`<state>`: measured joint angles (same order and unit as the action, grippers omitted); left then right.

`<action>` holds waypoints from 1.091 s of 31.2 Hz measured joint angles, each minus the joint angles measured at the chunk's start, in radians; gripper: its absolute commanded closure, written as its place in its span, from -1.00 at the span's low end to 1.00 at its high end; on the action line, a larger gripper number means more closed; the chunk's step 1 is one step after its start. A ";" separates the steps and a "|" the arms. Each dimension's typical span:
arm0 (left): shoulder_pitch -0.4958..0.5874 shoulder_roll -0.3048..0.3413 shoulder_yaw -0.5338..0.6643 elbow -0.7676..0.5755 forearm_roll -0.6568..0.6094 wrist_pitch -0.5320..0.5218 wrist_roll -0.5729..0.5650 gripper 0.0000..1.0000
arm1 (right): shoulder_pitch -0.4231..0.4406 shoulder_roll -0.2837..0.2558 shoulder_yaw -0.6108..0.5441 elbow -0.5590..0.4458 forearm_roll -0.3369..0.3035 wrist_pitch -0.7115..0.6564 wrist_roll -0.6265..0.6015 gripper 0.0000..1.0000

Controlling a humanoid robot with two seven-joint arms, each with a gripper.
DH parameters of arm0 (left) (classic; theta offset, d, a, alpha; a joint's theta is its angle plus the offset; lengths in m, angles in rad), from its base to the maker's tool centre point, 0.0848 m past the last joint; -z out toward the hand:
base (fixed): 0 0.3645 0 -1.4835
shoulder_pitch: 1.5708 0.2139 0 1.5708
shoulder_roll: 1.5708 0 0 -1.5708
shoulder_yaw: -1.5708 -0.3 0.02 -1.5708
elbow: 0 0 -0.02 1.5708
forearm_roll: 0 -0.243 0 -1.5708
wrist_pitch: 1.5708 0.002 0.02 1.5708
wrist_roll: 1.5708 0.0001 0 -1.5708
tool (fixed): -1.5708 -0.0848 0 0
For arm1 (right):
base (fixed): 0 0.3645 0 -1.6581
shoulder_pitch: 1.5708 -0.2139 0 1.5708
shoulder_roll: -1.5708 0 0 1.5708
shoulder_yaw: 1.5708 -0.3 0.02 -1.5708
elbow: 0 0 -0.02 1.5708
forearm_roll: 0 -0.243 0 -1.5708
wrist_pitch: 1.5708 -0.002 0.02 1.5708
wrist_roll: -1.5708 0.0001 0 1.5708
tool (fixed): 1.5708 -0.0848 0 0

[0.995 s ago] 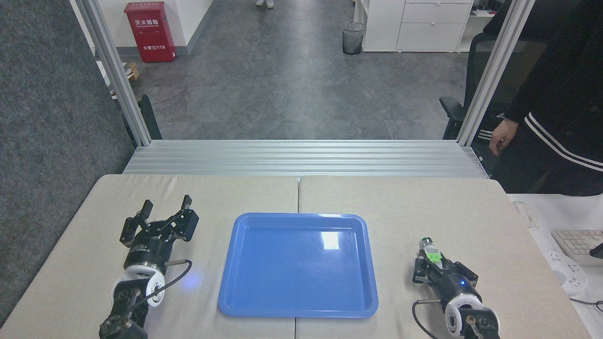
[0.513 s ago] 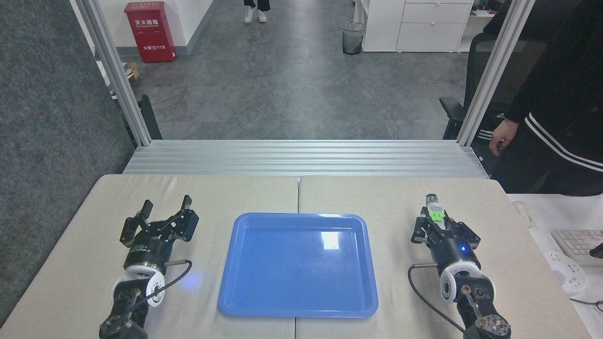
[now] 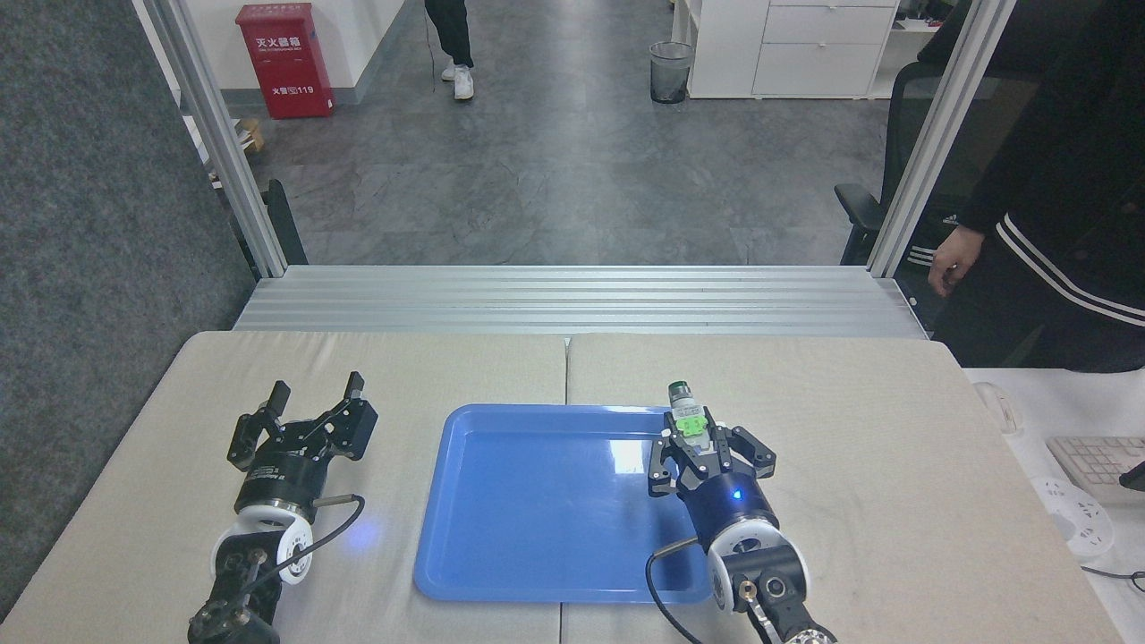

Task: Pick up switch part and place in tray
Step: 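Lift the switch part with the right gripper and carry it over the tray, then lower the switch part into the tray and open the right gripper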

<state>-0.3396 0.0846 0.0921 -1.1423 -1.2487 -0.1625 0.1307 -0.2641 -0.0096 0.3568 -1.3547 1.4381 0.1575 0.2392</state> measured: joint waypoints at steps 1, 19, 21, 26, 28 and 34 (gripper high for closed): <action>0.000 0.000 0.000 0.000 0.000 0.000 0.000 -1.00 | 0.006 0.006 0.013 -0.001 0.006 0.000 0.008 1.00; -0.002 0.000 0.000 0.000 0.000 0.000 0.000 -1.00 | 0.066 0.069 0.154 0.029 0.051 0.003 0.161 -0.82; -0.002 0.000 0.000 0.000 0.000 0.000 0.000 -1.00 | 0.068 0.072 0.162 0.032 0.051 0.009 0.164 -0.89; -0.002 0.000 0.000 0.000 0.001 0.000 0.000 -1.00 | 0.069 0.083 0.172 0.039 0.035 0.026 0.161 -0.95; -0.002 0.000 0.000 0.000 0.001 0.000 0.000 -1.00 | 0.064 0.088 0.168 0.041 0.022 0.028 0.158 -0.95; -0.002 0.000 0.000 0.000 0.001 0.000 0.000 -1.00 | 0.012 0.103 0.130 0.041 -0.021 0.030 0.110 -0.95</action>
<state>-0.3420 0.0845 0.0921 -1.1418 -1.2475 -0.1625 0.1307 -0.2520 0.0931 0.4870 -1.3135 1.4174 0.1871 0.3497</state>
